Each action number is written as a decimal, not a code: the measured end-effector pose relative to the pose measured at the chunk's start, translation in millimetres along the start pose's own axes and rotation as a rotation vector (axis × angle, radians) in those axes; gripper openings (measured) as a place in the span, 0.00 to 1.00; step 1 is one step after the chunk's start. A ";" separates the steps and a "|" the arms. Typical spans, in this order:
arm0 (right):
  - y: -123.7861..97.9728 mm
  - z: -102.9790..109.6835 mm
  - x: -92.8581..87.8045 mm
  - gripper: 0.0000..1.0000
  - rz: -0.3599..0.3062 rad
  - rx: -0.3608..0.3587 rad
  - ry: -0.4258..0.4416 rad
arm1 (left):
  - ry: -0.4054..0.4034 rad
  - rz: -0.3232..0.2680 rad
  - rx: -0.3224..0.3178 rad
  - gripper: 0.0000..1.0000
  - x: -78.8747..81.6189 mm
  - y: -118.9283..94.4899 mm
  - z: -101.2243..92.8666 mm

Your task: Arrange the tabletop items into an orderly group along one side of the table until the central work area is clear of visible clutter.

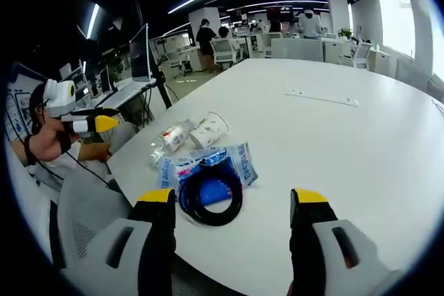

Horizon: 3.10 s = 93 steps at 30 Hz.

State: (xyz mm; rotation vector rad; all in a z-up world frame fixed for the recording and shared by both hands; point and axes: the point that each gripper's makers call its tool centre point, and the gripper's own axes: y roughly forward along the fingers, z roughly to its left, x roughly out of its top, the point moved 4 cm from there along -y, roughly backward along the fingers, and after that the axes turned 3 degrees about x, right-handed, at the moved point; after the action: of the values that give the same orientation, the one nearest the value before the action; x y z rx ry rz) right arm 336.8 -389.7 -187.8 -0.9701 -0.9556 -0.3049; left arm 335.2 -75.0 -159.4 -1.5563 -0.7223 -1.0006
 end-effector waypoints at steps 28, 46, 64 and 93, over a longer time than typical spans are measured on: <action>1.5 1.6 1.2 0.66 -0.003 0.006 0.001 | -0.014 -0.004 0.009 0.60 -1.2 -2.0 2.6; 1.3 2.0 -1.7 0.66 0.004 0.006 0.001 | -0.020 -0.002 0.010 0.60 -1.7 -1.6 4.0; 0.4 1.9 -4.2 0.66 0.007 0.005 0.004 | -0.030 0.006 0.012 0.59 -4.6 -1.8 5.3; -6.1 -1.4 -14.6 0.66 0.005 -0.019 0.035 | -0.022 0.067 -0.018 0.55 -21.8 4.7 16.1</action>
State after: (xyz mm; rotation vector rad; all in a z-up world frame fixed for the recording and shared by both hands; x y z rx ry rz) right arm 325.5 -396.9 -196.4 -0.9813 -0.9200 -0.3256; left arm 332.9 -59.1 -181.7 -1.5988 -0.6737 -0.9446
